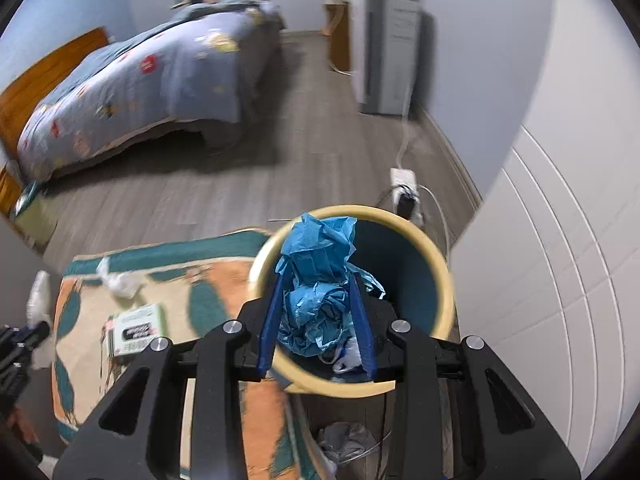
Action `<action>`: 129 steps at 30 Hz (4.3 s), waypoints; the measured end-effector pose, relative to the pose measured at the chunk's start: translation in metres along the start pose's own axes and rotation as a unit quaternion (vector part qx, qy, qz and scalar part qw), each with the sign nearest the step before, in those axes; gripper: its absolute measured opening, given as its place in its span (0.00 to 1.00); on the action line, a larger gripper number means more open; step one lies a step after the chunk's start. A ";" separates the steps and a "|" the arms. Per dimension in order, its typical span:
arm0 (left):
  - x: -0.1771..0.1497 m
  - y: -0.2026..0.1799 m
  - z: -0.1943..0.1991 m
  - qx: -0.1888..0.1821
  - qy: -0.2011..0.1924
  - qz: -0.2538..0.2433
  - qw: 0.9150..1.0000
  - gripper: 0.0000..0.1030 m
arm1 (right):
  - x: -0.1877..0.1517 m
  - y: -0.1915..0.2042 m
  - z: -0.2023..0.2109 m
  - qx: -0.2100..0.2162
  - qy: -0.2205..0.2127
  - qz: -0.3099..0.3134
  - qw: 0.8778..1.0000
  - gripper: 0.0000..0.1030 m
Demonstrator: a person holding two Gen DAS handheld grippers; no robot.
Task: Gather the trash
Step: 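Drop the blue glove into the wastebasket with the right tool, then move the right tool over the COLTALIN box while the left holds the tissue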
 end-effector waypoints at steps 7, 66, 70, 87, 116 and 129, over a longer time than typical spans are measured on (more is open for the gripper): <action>0.060 -0.026 -0.017 -0.007 -0.004 -0.080 0.997 0.11 | -0.011 -0.025 -0.051 0.002 0.034 -0.043 0.998 0.32; 0.025 0.083 0.045 0.060 -0.014 0.007 0.998 0.94 | -0.039 0.213 -0.011 0.074 0.010 0.075 0.994 0.94; 0.021 0.106 0.049 0.065 -0.017 0.023 0.997 0.94 | -0.067 0.264 -0.019 0.079 0.010 0.180 0.980 0.94; 0.035 0.153 0.009 0.037 -0.015 0.086 0.996 0.94 | -0.157 0.357 -0.063 0.084 0.003 0.472 0.878 0.94; 0.032 0.183 -0.053 -0.002 0.023 0.148 0.989 0.94 | -0.158 0.407 -0.080 0.151 -0.002 0.516 0.843 0.79; 0.011 0.192 -0.084 0.049 0.079 0.142 0.986 0.94 | -0.133 0.383 -0.059 0.209 0.000 0.491 0.845 0.94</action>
Point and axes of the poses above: each gripper's, at about its wrist camera, not at the fingertips, and z roughly against the way its jaws point, y to its left, x to its top, the point moved 10 cm from there along -z, roughly the way its jaws point, and after that the axes turned 14 degrees about -x, right-handed, at the moved point
